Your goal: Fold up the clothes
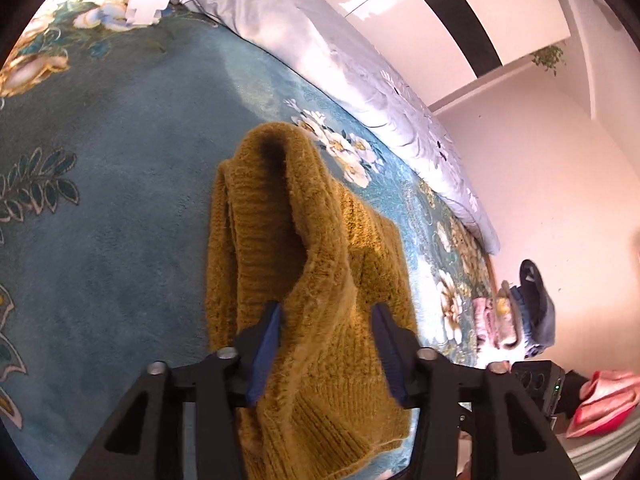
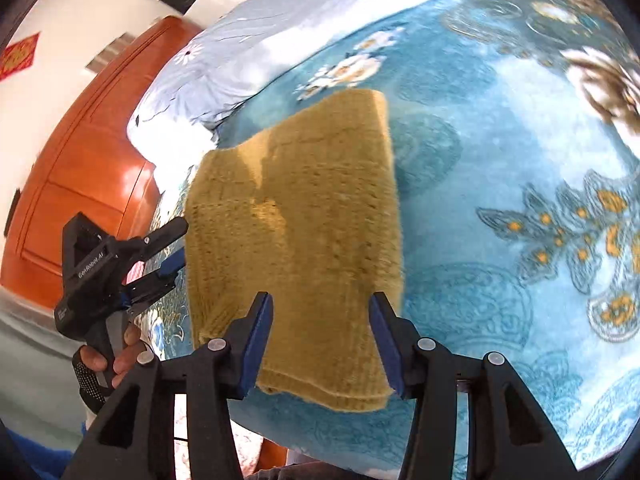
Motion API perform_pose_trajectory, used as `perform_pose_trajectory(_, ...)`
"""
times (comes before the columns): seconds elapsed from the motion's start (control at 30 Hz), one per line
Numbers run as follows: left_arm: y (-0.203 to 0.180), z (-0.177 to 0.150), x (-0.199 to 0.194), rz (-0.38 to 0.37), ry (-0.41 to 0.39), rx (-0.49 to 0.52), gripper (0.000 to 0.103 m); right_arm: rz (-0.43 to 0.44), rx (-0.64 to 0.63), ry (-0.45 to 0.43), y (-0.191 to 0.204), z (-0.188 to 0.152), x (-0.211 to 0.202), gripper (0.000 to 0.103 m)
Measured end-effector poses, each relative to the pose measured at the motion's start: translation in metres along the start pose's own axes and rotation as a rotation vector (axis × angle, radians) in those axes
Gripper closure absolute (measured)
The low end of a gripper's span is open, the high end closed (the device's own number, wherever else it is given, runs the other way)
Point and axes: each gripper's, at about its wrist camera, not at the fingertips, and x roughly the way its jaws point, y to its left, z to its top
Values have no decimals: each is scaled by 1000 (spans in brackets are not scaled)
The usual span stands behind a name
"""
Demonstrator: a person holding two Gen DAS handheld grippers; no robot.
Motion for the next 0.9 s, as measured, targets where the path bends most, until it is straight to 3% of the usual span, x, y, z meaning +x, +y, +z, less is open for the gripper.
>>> perform_pose_trajectory(0.2, 35, -17, -5, 179, 33, 24, 89, 67, 117, 26, -32, -15, 2, 50)
perform_pose_trajectory(0.3, 49, -26, -2, 181, 61, -16, 88, 85, 165, 47, -43, -20, 12, 50)
perform_pose_trajectory(0.4, 51, -27, 3, 175, 70, -37, 88, 157, 224, 67, -49, -25, 25, 48)
perform_pose_trajectory(0.53, 54, -24, 3, 148, 73, -69, 86, 185, 222, 53, -44, -25, 30, 45)
perform_pose_trajectory(0.57, 55, -24, 1, 133, 75, -84, 86, 199, 235, 43, -44, -24, 30, 48)
perform_pose_trajectory(0.6, 56, -24, 0, 119, 76, -95, 84, 219, 250, 37, -46, -24, 30, 66)
perform_pose_trajectory(0.63, 57, -24, -1, 107, 79, -101, 79, 240, 270, 36, -49, -23, 30, 73)
perform_pose_trajectory(0.7, 53, -23, -3, 98, 87, -93, 69, 278, 312, 37, -58, -17, 27, 76)
perform_pose_trajectory(0.83, 40, -23, -7, 75, 89, -40, 59, 259, 315, -14, -84, 14, -4, 77)
perform_pose_trajectory(0.9, 34, -21, -6, 71, 89, -23, 56, 189, 300, -44, -100, 42, -24, 77)
